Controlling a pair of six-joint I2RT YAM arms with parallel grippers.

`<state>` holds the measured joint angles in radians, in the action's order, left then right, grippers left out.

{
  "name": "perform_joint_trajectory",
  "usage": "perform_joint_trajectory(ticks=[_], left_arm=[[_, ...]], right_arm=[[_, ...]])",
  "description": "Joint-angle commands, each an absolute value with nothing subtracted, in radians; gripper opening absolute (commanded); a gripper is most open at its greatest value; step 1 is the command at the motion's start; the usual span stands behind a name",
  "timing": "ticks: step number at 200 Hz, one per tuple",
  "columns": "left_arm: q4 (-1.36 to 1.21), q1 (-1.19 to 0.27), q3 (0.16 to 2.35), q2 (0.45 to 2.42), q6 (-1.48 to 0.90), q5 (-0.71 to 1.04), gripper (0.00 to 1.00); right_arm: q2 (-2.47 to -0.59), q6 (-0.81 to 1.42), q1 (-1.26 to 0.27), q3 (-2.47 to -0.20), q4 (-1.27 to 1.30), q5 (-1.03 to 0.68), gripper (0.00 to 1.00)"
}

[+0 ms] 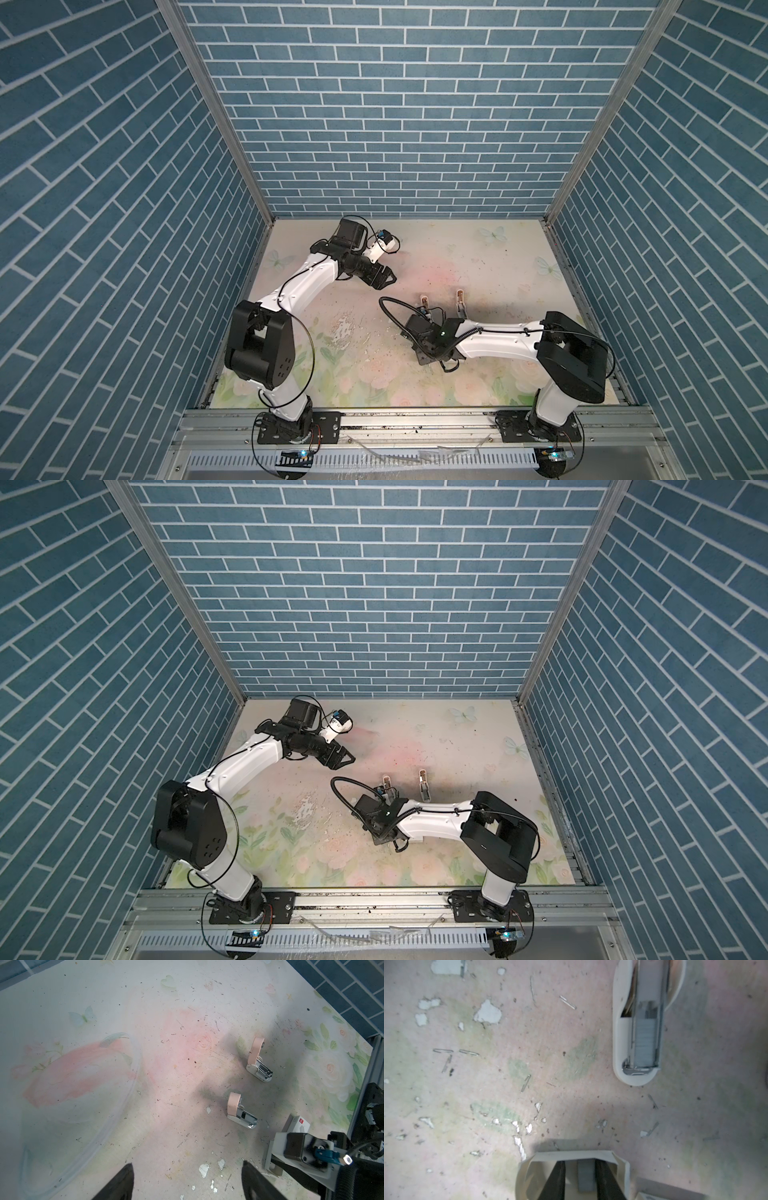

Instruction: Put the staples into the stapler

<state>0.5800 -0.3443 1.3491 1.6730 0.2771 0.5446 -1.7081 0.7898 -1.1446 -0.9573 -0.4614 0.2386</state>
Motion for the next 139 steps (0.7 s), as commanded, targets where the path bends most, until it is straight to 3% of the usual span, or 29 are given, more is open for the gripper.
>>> perform_joint_trajectory(ticks=[1,84,139], left_arm=[[0.572,-0.337,1.34,1.687,0.272,0.563,0.83],[0.572,-0.337,1.336,1.684,0.27,0.564,0.83],[0.572,-0.337,1.334,1.687,0.272,0.564,0.83]], right_arm=[[-1.71,0.831,-1.139,-0.933,-0.468,0.221,0.27],[-1.731,0.831,-1.132,-0.933,-0.437,0.218,0.27],[-1.738,0.83,-1.13,-0.93,-0.437,0.212,0.2]])
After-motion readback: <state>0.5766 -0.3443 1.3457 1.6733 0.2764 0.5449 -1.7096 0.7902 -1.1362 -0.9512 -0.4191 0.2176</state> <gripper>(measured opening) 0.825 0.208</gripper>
